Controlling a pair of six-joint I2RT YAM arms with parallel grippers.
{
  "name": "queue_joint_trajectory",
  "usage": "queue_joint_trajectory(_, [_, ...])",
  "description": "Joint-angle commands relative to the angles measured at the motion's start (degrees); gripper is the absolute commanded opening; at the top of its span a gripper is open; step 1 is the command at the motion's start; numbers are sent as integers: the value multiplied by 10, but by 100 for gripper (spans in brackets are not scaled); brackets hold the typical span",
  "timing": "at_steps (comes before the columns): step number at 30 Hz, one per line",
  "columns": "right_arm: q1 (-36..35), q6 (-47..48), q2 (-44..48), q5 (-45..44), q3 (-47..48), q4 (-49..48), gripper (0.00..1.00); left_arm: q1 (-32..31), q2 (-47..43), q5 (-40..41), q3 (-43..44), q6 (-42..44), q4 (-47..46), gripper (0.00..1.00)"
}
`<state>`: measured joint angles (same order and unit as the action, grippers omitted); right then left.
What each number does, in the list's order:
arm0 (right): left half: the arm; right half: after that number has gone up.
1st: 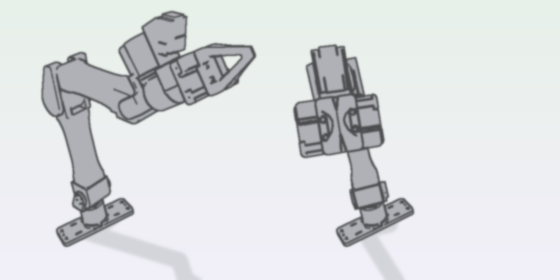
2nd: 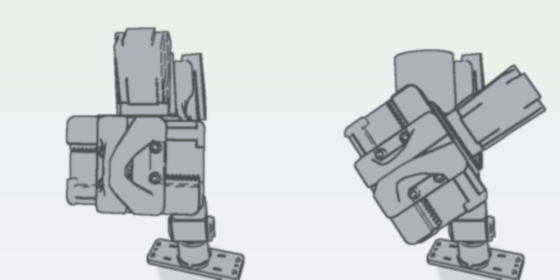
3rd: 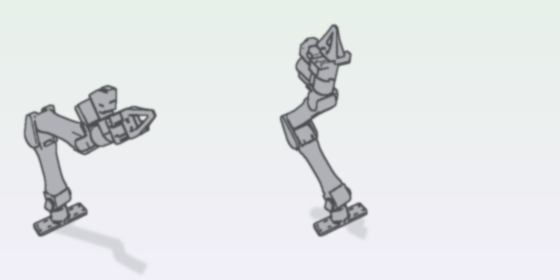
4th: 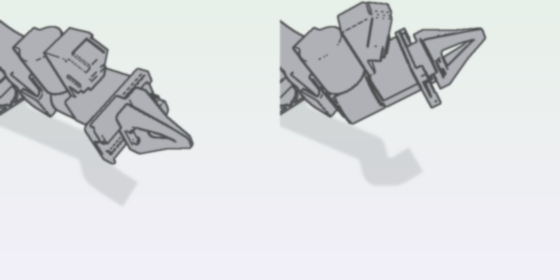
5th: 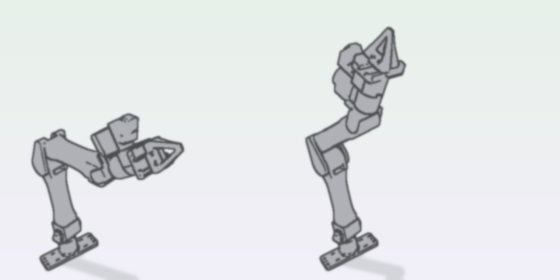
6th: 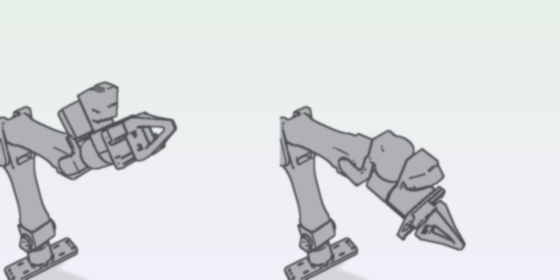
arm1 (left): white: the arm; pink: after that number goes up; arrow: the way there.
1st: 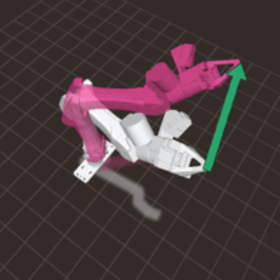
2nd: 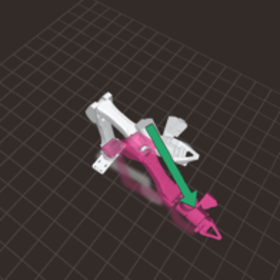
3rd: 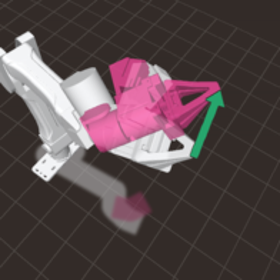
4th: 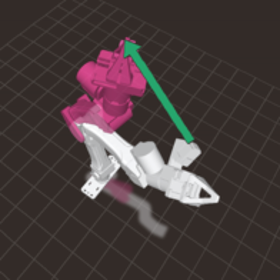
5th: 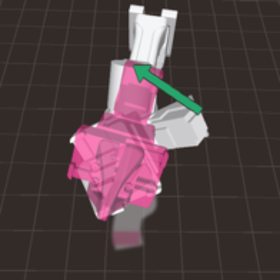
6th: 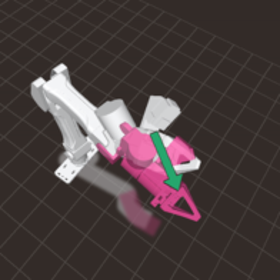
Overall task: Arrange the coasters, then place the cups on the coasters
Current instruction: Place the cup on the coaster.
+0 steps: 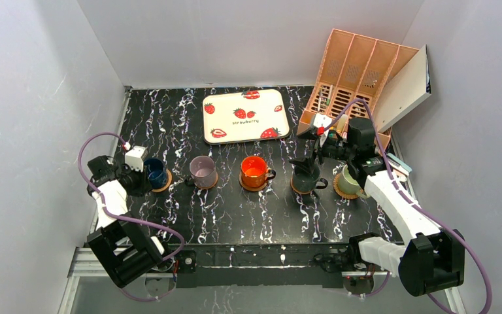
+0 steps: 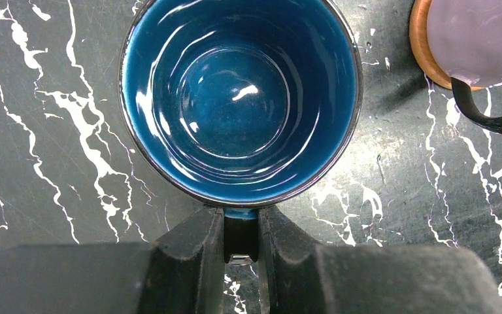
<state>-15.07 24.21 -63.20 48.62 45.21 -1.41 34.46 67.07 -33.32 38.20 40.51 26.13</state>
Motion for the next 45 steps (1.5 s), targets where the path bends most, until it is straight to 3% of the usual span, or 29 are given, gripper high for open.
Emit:
queue_joint_trajectory(1, [2, 0, 10, 13, -1, -11, 99, 6, 0, -19, -2, 10, -5, 8])
queue_joint_trajectory(17, [2, 0, 10, 13, -1, -11, 99, 11, -3, -20, -4, 16, 0, 24])
queue_joint_trajectory(31, [2, 0, 10, 13, -1, -11, 99, 15, -14, -25, 3, 26, 19, 47])
queue_joint_trajectory(38, [2, -1, 11, 13, -1, -11, 99, 24, -39, -40, 15, 53, 59, 66])
queue_joint_trajectory(45, [2, 0, 10, 11, -1, -11, 99, 42, -39, -62, 48, 92, 121, 98])
